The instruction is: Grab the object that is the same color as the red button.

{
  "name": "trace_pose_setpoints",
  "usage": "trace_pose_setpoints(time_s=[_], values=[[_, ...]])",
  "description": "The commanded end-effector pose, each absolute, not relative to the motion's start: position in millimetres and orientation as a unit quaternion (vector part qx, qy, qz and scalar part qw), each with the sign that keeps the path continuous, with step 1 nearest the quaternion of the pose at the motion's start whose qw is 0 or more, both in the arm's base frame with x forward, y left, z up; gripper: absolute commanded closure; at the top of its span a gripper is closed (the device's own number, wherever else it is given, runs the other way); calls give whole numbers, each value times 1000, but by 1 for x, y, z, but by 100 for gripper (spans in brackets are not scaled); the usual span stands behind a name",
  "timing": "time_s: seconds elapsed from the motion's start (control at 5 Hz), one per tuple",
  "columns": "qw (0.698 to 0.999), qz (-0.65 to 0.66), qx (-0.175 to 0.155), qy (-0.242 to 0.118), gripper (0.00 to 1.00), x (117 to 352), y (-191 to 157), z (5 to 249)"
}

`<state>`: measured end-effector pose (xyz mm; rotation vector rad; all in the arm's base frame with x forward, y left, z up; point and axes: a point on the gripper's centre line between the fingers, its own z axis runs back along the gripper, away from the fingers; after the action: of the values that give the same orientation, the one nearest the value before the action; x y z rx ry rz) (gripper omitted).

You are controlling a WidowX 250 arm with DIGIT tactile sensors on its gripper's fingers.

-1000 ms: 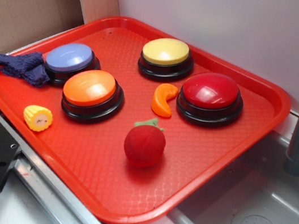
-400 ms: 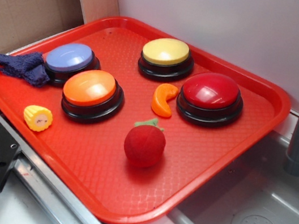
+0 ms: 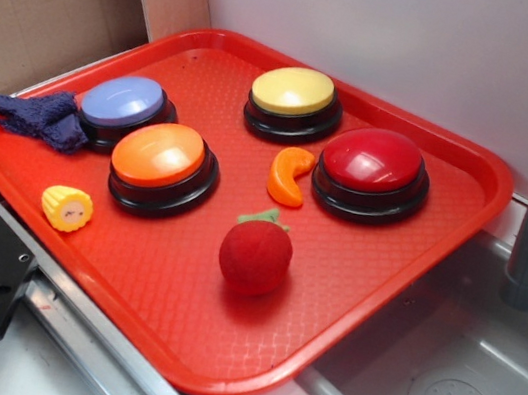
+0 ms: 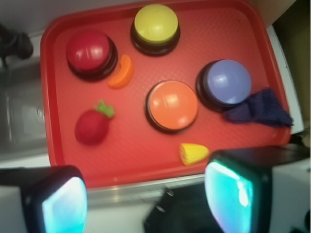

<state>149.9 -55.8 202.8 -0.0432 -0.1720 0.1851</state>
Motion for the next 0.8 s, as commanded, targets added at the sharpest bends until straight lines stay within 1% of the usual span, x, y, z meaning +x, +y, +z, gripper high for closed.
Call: trace_pose_setpoints(time_s=[0.0,0.2,0.4,0.6], values=[[973,188,-40,-130,0,175,-90,169],[964,241,-39,-109,0,178,-96,143],[944,310,-53,-95,0,176,-101,118],[934,339,-66,-96,0,184,-109,94]])
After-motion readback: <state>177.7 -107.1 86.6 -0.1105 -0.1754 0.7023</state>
